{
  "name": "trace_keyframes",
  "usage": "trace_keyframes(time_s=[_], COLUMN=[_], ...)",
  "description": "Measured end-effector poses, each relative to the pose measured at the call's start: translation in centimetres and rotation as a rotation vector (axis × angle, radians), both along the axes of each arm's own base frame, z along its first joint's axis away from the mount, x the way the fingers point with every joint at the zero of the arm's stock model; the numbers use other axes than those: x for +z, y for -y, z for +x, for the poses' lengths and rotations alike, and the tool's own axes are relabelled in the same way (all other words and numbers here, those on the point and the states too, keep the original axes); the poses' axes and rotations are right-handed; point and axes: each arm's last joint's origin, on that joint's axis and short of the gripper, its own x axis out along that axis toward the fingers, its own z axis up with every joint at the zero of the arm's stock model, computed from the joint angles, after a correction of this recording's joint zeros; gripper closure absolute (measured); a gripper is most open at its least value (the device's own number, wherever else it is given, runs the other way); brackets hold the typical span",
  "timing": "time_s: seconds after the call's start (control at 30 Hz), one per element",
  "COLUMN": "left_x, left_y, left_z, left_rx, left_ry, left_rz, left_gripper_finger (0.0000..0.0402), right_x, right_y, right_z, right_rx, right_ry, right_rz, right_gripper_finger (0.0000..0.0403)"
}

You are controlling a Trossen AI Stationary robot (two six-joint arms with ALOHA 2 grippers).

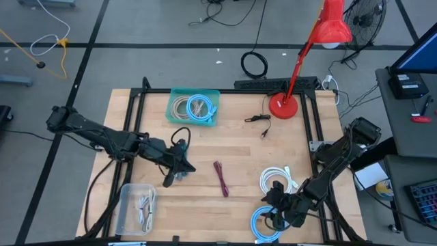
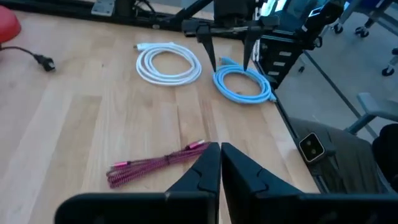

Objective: Pick & Place USB Port
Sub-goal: Put the blue HDMI cable into the green bin

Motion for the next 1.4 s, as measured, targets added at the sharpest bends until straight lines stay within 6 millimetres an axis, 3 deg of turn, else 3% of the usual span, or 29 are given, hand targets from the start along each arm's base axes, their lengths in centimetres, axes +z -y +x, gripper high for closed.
trace_keyframes(time_s=[0.33,0.73,1.07,1.4], left_x=[-0.5,-1.4,-1.3,-1.3], left_y=[0.5,2.1,2.7,2.7], left_z=[-0.3,-1.3,-1.4,-1.4], left_rx=[0.038,-0.047,-0.071,-0.062], left_ry=[-0.038,-0.131,-0.108,-0.099], left_rz=[-0.005,-0.064,-0.066,-0.043], left_gripper_finger=[0.0391,0.0399,0.0389,0.0386], right_x=[-2.1,-4.9,-5.3,-5.7], right_y=[0.8,-0.3,0.1,1.2], right_z=[-1.2,-0.5,-0.8,-0.7], right_rx=[0.065,0.077,0.032,-0.011], right_ry=[-0.149,-0.199,-0.233,-0.264], right_rz=[-0.01,0.019,-0.022,-0.1], right_gripper_finger=[0.0126,0.0126,0.0128,0.0187])
